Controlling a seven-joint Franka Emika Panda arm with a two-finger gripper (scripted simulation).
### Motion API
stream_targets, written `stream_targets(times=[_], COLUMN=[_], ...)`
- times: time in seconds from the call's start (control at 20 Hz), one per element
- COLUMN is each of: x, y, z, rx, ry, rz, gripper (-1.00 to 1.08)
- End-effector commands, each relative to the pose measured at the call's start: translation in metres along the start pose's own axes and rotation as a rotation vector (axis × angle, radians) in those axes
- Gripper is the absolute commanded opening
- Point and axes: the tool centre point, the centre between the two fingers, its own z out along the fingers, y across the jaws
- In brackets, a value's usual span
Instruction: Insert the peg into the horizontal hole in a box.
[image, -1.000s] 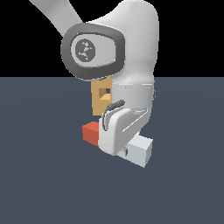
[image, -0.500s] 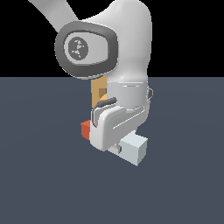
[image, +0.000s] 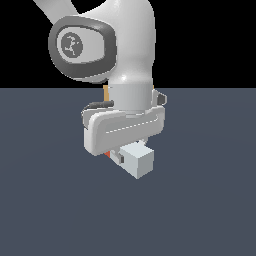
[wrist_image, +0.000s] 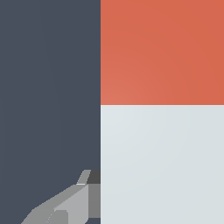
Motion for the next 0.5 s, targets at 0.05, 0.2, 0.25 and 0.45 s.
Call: stream_targets(times=[0.05, 0.2, 0.25, 0.45], x=[0.013, 0.024, 0.028, 0.043], y=[-0.002, -0.004, -0.004, -0.005], z=[-0.009, -0.015, -0.017, -0.024], rx=[-0.004, -0.004, -0.004, -0.005], ry=[-0.003, -0.003, -0.003, -0.003], rz=[0.088, 0.162, 0.186, 0.281], gripper=[-1.0, -1.0, -1.0, -1.0])
